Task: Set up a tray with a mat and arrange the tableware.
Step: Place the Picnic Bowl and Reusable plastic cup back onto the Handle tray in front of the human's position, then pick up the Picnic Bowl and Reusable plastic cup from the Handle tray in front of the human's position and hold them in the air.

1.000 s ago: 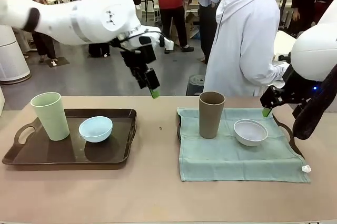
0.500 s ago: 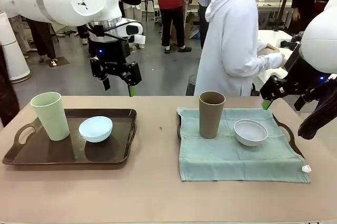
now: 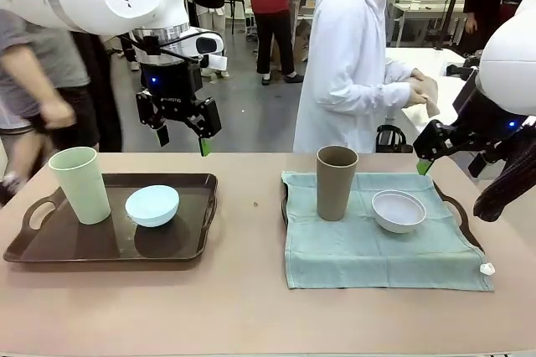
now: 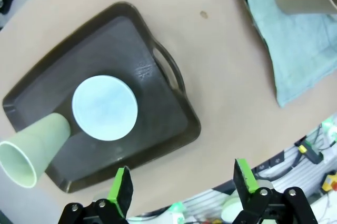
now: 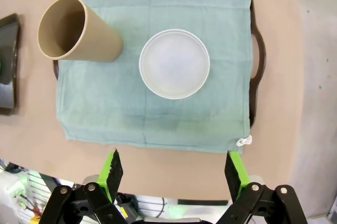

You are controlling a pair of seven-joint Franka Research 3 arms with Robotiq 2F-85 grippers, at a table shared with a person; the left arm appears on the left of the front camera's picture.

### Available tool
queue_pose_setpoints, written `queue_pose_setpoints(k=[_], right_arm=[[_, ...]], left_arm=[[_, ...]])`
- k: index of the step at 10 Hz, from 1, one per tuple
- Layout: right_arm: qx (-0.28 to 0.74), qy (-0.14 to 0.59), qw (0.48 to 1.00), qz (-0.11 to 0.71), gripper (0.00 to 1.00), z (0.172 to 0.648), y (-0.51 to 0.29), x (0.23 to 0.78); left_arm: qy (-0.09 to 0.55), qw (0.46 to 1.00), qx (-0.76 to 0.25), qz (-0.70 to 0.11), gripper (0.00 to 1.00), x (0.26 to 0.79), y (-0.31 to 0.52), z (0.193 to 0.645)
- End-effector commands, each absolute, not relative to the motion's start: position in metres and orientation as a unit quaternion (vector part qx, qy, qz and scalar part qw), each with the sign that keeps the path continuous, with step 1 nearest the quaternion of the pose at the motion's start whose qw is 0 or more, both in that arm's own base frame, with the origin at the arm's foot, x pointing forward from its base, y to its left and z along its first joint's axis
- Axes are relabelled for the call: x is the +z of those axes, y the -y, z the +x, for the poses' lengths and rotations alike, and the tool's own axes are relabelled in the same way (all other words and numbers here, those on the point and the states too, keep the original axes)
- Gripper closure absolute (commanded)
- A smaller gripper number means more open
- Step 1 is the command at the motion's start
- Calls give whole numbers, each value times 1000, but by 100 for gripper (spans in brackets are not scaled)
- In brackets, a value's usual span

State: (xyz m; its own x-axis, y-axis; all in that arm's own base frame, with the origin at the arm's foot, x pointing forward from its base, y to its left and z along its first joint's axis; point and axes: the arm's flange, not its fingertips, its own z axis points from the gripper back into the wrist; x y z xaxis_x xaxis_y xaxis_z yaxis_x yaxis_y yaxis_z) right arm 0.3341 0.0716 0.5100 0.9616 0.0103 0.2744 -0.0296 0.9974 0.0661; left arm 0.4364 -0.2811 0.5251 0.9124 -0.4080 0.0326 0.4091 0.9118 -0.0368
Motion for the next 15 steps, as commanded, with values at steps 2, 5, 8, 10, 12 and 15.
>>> queue_pose_setpoints(k=[2, 5, 8, 10, 12, 15], right_arm=[[17, 143, 989, 35, 0, 335, -71, 509], [17, 143, 989, 35, 0, 335, -71, 509], [10, 138, 990, 35, 0, 334, -72, 510], [-61, 141, 986, 63, 0, 327, -29, 518], [-99, 130, 981, 101, 0, 320, 9, 522], [-140, 95, 972, 164, 0, 319, 66, 524]], left_arm=[[19, 977, -209, -22, 0, 529, 281, 440], [19, 977, -209, -22, 0, 529, 281, 440], [14, 978, -209, -23, 0, 526, 282, 438], [21, 978, -189, -82, 0, 554, 208, 424], [12, 977, -153, -149, 0, 564, 117, 405], [-6, 967, -123, -223, 0, 562, 20, 400]])
